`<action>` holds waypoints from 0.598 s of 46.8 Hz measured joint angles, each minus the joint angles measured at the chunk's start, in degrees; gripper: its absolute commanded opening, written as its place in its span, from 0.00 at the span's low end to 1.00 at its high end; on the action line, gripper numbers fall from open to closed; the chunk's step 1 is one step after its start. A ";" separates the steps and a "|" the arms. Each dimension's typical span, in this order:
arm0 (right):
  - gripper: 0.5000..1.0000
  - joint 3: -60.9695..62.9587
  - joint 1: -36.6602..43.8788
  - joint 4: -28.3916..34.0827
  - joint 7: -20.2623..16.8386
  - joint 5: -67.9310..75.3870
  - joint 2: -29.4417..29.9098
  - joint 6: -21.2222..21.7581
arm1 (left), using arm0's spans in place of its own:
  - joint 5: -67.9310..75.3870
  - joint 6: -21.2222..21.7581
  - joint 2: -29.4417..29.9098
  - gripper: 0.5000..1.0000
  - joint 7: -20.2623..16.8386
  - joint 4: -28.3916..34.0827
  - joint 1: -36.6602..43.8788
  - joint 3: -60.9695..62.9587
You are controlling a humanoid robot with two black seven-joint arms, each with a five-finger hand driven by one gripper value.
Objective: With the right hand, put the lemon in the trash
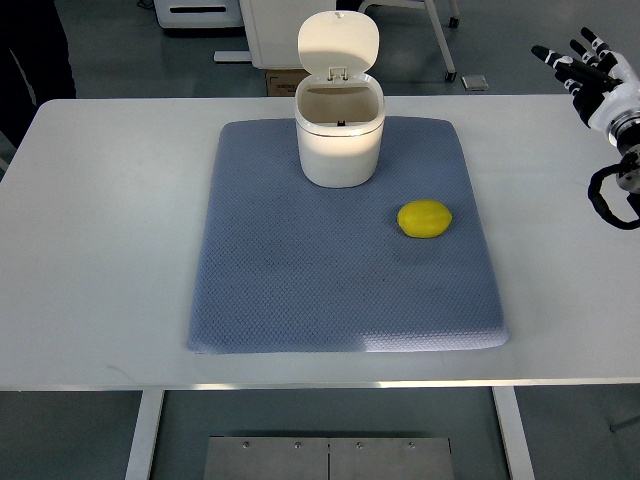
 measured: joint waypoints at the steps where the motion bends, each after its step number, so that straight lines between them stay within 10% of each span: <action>1: 1.00 0.00 0.00 0.00 0.00 0.00 0.00 0.00 | 0.00 0.00 0.00 1.00 0.00 0.00 0.00 0.00; 28: 1.00 0.00 0.02 -0.09 0.00 0.00 1.50 0.00 | 0.15 -0.18 0.00 1.00 -0.78 -0.10 -0.16 0.23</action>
